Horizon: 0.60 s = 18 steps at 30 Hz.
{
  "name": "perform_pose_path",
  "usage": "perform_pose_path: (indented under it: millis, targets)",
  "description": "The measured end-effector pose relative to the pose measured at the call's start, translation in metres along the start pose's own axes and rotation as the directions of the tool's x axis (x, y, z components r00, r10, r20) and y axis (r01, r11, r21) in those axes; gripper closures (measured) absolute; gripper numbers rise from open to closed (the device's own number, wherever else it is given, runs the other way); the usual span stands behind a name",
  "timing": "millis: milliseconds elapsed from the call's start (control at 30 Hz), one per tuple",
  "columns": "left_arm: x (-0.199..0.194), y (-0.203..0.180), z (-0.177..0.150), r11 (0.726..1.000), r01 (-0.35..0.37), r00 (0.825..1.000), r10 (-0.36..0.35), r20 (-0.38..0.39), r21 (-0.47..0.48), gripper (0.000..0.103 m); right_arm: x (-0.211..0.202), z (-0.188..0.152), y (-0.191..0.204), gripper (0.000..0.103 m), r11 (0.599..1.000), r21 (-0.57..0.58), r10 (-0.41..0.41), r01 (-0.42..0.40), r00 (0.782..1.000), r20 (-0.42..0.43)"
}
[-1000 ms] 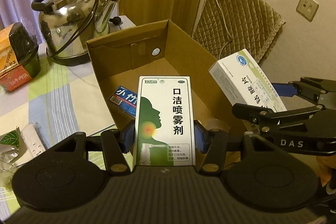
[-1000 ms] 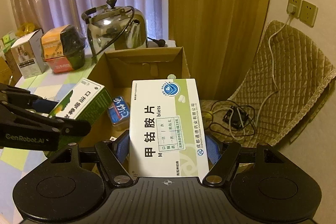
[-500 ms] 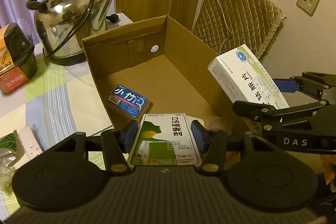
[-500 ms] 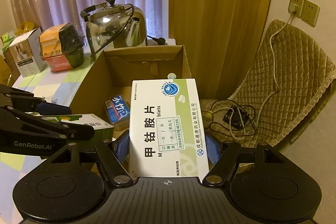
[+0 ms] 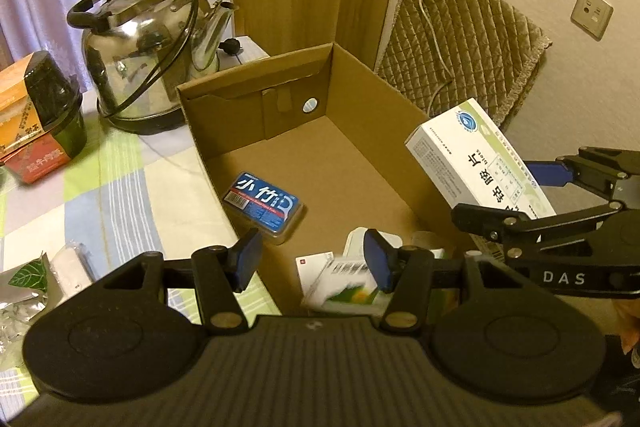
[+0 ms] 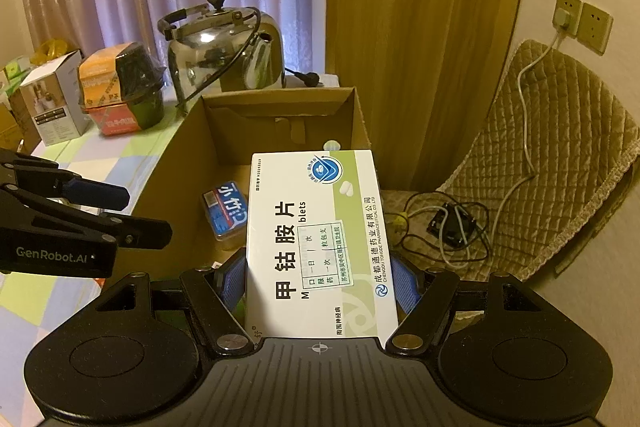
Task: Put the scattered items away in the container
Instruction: 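Carry both medicine boxes over the cardboard box, then lower both medicine boxes into the cardboard box and open both grippers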
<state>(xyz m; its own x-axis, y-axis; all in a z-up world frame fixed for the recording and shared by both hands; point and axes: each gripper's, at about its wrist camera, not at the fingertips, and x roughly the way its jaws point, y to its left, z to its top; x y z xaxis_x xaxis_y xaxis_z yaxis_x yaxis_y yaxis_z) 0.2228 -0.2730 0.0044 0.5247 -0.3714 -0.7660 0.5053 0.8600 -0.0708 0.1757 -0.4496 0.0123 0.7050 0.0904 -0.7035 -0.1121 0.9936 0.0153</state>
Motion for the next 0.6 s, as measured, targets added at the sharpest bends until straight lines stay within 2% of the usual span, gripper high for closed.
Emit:
perform_pose_path:
  millis: [600]
  targets:
    - [-0.013,0.014,-0.012,1.0,-0.016,1.0,0.016,0.01,-0.025,0.051,0.003,0.006,0.018,0.03,0.999,-0.029,0.017,-0.017,1.0,-0.008]
